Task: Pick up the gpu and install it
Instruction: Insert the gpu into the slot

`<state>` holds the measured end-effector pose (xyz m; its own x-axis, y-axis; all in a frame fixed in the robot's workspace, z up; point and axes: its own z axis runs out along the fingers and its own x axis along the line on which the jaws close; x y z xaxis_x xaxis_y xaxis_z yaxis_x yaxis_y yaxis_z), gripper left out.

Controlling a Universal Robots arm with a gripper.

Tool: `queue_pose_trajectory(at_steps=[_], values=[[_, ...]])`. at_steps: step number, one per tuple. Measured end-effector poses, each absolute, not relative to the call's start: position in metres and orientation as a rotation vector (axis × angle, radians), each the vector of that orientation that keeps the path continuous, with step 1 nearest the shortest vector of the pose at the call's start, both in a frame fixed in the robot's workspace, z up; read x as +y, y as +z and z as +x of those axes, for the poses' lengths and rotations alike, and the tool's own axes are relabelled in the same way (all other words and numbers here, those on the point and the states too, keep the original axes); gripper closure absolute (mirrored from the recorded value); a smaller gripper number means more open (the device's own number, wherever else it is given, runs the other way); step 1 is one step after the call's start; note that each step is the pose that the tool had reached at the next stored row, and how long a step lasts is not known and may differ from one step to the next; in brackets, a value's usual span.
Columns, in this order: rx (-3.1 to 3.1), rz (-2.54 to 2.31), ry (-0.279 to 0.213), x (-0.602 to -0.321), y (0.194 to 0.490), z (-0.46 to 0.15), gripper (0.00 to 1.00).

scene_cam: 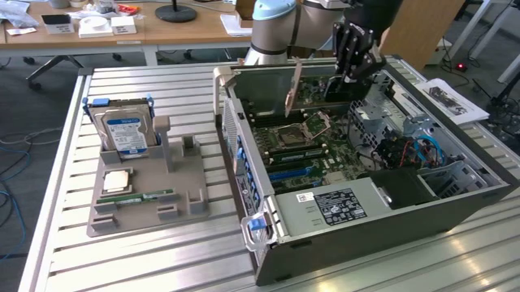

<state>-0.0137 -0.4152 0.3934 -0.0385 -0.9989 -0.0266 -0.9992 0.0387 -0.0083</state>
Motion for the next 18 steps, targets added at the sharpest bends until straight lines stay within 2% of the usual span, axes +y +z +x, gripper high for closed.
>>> queue_pose_trajectory(at_steps=[18], values=[[2.244, -2.159, 0.016, -0.415, 0.393, -0.04, 0.73]])
